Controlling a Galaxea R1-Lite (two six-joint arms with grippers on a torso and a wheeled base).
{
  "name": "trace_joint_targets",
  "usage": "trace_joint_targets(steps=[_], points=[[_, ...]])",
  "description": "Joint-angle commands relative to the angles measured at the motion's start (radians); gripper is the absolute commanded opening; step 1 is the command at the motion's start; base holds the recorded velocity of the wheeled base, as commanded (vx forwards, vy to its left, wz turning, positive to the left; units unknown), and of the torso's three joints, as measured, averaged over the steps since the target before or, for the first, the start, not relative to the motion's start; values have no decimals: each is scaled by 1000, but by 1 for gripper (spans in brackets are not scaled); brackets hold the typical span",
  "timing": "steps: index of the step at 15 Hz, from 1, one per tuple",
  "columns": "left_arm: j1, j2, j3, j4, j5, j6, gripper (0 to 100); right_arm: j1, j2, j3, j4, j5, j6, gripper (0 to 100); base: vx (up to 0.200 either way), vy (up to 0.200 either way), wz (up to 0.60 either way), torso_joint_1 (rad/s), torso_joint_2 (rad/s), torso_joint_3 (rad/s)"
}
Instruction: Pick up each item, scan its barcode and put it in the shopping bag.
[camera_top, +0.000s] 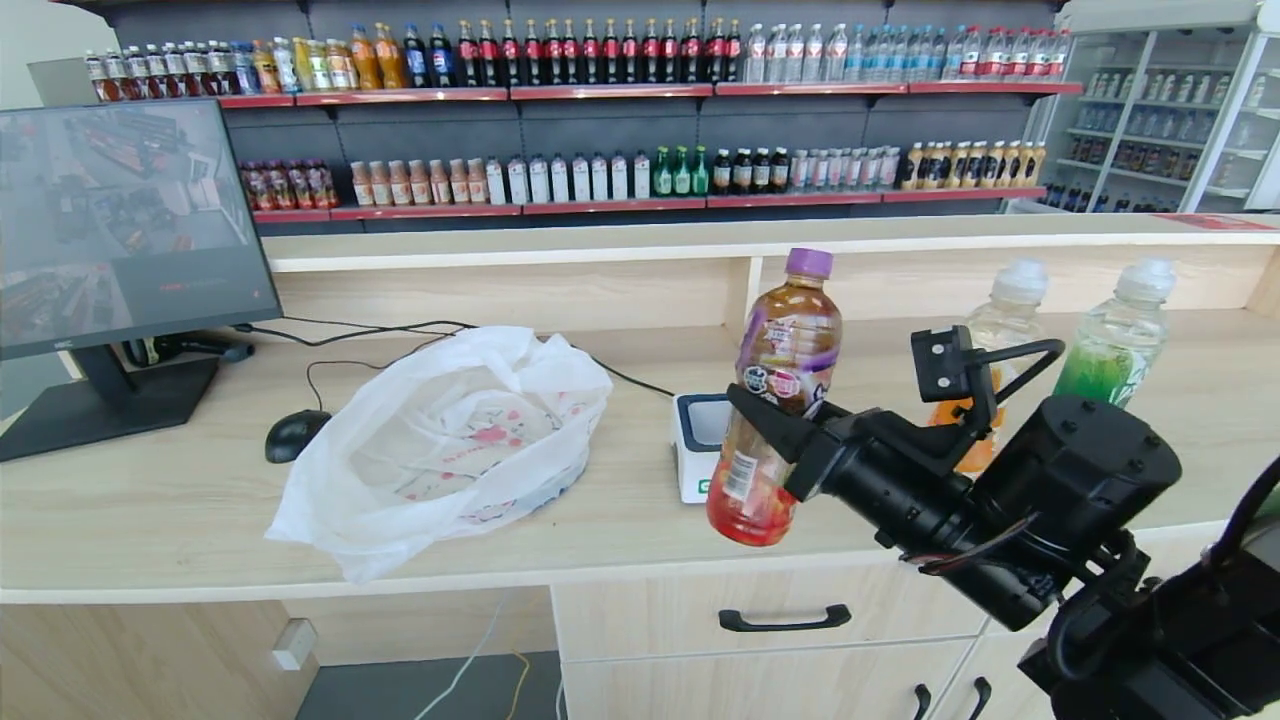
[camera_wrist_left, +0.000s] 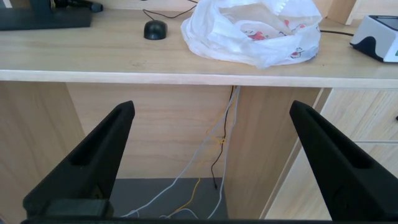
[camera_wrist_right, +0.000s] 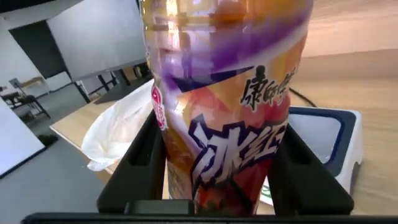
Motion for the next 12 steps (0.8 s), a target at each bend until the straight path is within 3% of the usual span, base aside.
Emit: trace_joint_targets(steps=[1, 4, 7, 9, 12], points=[[0, 0, 0, 0, 0, 0, 100, -17, -3, -24, 17, -2, -62, 0, 0, 0, 0, 0, 0, 0], [0, 0, 0, 0, 0, 0, 100, -81, -35, -95, 108, -2, -134, 0, 0, 0, 0, 0, 0, 0], [0, 0, 0, 1, 0, 0, 100, -127, -64, -64, 109, -17, -177, 0, 0, 0, 0, 0, 0, 0], [0, 0, 0, 0, 0, 0, 100, -203, -76, -50, 114, -20, -289, 0, 0, 0, 0, 0, 0, 0], [0, 0, 0, 0, 0, 0, 100, -204, -82, -50, 114, -49, -355, 0, 0, 0, 0, 0, 0, 0]])
